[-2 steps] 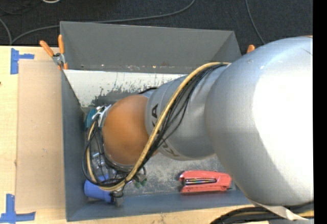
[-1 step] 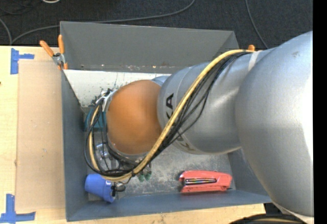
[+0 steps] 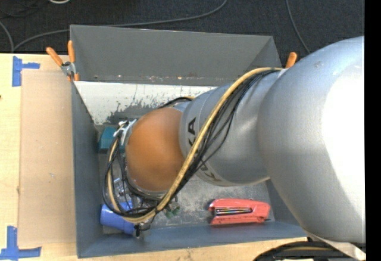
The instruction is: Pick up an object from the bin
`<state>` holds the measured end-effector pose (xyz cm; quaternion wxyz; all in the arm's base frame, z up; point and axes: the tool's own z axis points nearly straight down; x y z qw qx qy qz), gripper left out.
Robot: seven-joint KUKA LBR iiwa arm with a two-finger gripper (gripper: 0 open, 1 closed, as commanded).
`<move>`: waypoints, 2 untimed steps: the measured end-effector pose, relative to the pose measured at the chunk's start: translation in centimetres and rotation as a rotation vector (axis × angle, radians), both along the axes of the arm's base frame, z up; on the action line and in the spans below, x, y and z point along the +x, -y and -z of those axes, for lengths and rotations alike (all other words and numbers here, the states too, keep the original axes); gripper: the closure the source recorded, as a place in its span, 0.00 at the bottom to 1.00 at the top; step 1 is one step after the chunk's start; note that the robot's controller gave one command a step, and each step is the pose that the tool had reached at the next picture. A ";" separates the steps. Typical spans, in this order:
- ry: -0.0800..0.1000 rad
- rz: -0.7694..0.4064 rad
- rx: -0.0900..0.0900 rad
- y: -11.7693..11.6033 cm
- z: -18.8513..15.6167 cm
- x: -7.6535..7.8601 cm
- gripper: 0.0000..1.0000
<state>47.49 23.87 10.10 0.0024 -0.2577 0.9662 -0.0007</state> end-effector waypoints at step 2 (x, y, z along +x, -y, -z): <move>0.009 -0.017 -0.001 0.3 2.9 0.4 1.00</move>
Offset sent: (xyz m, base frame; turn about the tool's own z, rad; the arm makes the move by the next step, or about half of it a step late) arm 0.0016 -0.0023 -0.0310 -0.0518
